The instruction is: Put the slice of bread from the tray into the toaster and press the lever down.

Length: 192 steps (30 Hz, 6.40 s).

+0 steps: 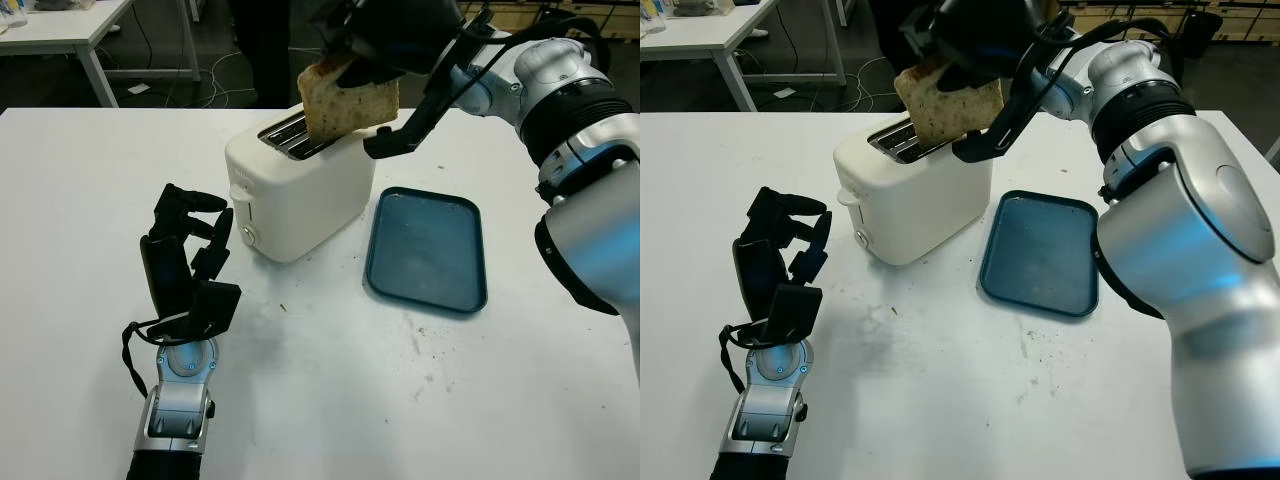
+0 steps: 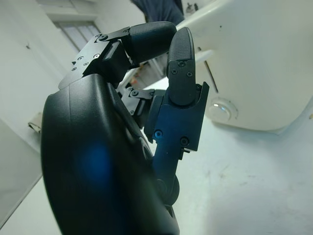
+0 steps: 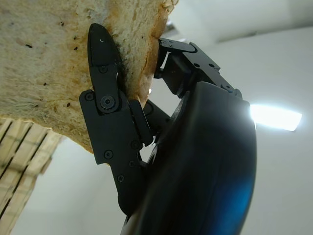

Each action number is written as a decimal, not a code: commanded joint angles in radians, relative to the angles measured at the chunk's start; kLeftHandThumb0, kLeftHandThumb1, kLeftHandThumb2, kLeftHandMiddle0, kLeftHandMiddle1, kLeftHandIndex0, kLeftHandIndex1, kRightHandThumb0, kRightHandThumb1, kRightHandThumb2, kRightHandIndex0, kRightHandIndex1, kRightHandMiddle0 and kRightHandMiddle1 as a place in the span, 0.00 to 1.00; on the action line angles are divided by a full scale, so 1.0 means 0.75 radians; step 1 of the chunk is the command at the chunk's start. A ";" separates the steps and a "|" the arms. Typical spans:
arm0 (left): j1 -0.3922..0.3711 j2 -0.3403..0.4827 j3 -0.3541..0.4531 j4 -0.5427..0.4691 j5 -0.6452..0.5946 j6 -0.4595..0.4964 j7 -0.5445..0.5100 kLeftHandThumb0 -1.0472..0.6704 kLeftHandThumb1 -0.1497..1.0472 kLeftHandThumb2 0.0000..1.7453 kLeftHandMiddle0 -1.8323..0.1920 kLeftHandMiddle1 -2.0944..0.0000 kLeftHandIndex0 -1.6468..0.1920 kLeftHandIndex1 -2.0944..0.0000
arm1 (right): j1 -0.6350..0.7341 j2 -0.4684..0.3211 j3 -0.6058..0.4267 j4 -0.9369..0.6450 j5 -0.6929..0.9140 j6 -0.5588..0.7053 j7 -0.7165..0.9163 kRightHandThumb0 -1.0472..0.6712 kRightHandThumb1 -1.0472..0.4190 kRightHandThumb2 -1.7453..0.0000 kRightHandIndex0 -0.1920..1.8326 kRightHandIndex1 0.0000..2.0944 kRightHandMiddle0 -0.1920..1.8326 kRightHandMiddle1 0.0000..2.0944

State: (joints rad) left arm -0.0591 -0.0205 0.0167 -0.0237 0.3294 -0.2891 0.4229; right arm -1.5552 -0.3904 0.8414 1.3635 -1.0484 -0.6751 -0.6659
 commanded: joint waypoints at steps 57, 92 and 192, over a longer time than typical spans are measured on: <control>0.012 -0.017 0.005 -0.035 0.029 0.011 0.008 0.32 0.89 0.18 0.61 0.17 0.62 0.32 | 0.200 0.051 -0.399 0.027 0.359 0.248 0.740 0.23 0.09 0.74 0.43 0.82 0.39 0.70; 0.013 -0.019 -0.007 -0.018 0.037 0.003 -0.003 0.32 0.89 0.19 0.61 0.17 0.62 0.31 | 0.100 0.080 -0.452 -0.004 0.378 0.176 0.445 0.47 0.09 0.99 0.50 0.47 0.61 0.09; -0.009 0.001 -0.002 0.008 0.028 -0.014 -0.010 0.33 0.89 0.18 0.60 0.17 0.62 0.31 | 0.701 -0.061 -0.503 -0.245 0.416 -0.152 -0.288 0.49 0.10 0.94 0.50 0.36 0.56 0.08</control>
State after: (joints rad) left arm -0.0524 -0.0255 0.0146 -0.0280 0.3570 -0.2830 0.4223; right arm -1.0940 -0.4242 0.4696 1.2028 -0.7465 -0.7547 -0.8488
